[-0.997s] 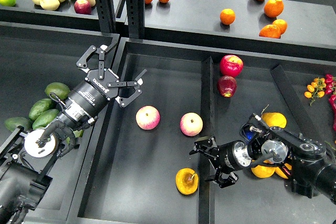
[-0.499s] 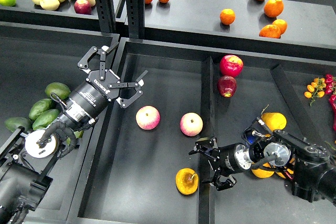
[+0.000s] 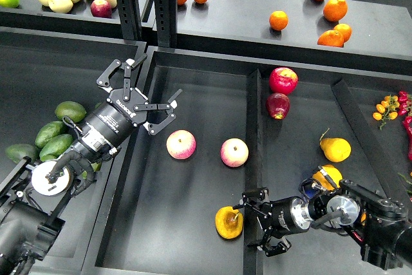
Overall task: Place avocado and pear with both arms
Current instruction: 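Close the right gripper around the yellow pear, then lift the yellow pear with the right gripper, then carry the pear into the bin of pears and open the right gripper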
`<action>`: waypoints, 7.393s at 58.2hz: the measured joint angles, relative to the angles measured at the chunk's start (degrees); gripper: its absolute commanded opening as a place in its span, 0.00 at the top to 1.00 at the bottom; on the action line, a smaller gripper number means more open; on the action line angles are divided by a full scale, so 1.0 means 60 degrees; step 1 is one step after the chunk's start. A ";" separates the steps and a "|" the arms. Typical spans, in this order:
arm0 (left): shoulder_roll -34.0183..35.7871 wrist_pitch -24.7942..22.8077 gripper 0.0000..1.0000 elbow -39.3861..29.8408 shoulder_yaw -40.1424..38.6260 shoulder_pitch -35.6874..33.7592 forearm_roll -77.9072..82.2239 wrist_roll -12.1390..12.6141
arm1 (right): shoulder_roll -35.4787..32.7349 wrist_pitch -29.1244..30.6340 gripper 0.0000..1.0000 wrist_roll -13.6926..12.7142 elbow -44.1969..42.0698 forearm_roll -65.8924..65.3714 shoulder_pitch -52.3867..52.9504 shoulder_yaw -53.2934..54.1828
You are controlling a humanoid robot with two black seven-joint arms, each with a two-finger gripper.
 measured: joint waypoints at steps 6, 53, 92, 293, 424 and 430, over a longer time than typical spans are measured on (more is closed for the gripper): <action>0.0000 0.0000 0.00 0.0000 0.0010 0.0001 0.0009 0.0000 | 0.0005 0.0000 0.03 0.0000 0.0000 -0.0041 -0.0034 0.0003; 0.0000 0.0000 0.00 -0.0028 0.0133 0.0089 0.0058 0.0003 | -0.0373 0.0000 0.50 0.0000 0.0731 -0.0034 0.0098 0.0011; 0.0000 0.0000 0.00 -0.0029 0.0176 0.0101 0.0058 0.0003 | -0.1071 0.0000 0.79 0.0000 0.0812 0.0738 0.0213 0.0132; 0.0000 0.0001 0.00 -0.0092 0.0380 0.0440 0.0058 0.0033 | -0.0134 0.0000 0.70 0.0000 -0.0139 0.0348 0.0131 0.0496; 0.0000 0.0001 0.00 -0.0087 0.0567 0.0645 0.0073 0.0150 | -0.3013 0.0000 0.95 0.0000 0.1232 0.3283 0.0745 -0.1881; 0.0000 0.0001 0.00 -0.0088 0.0567 0.0646 0.0073 0.0150 | -0.2962 0.0001 0.93 0.0000 0.1065 0.3257 0.0651 -0.1950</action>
